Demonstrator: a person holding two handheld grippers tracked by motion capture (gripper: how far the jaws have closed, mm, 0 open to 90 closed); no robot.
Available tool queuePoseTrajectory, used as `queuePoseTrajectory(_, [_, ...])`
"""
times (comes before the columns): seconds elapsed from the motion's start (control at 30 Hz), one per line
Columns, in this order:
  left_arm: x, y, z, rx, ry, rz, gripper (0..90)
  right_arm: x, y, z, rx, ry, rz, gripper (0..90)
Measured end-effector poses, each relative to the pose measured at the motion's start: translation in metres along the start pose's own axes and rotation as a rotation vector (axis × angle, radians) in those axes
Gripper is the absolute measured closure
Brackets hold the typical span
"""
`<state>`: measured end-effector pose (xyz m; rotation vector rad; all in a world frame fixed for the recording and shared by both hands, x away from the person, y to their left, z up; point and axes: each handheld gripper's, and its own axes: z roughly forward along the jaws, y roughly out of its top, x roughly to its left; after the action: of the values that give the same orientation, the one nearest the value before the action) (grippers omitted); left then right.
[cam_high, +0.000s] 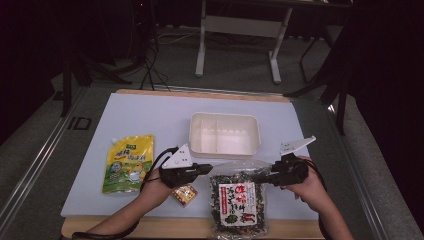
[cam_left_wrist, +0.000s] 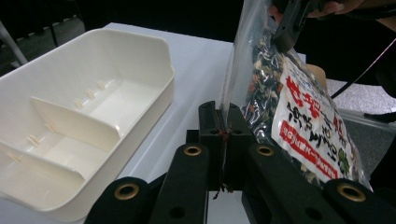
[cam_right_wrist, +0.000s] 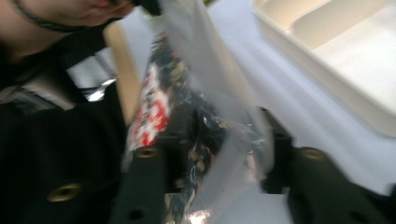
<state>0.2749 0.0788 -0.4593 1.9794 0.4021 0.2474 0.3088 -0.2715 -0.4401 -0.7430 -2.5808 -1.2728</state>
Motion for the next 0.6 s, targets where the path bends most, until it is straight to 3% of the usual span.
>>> queuePoseTrajectory(0.03, [0.001, 0.000, -0.001, 0.000, 0.000, -0.002, 89.6, -0.002, 0.000, -0.002, 0.004, 0.050, 0.008, 71.9])
queuePoseTrajectory(0.1, [0.002, 0.000, -0.002, -0.003, -0.016, -0.011, 89.5, -0.002, 0.000, -0.004, 0.001, 0.099, 0.012, 75.9])
queuePoseTrajectory(0.17, [0.002, 0.001, -0.002, 0.000, -0.020, -0.015, 89.4, 0.000, 0.000, -0.005, 0.004, 0.105, 0.007, 76.3])
queuePoseTrajectory(0.3, [0.006, 0.001, -0.008, -0.046, -0.063, -0.046, 85.1, 0.012, 0.005, -0.014, -0.022, 0.107, 0.014, 77.9])
queuePoseTrajectory(0.47, [0.011, -0.001, -0.015, -0.066, -0.070, -0.081, 59.2, 0.027, 0.012, -0.027, -0.097, 0.076, 0.006, 78.5])
queuePoseTrajectory(0.6, [0.011, -0.003, -0.022, -0.086, -0.028, -0.114, 39.9, 0.035, 0.019, -0.038, -0.149, 0.060, -0.006, 78.5])
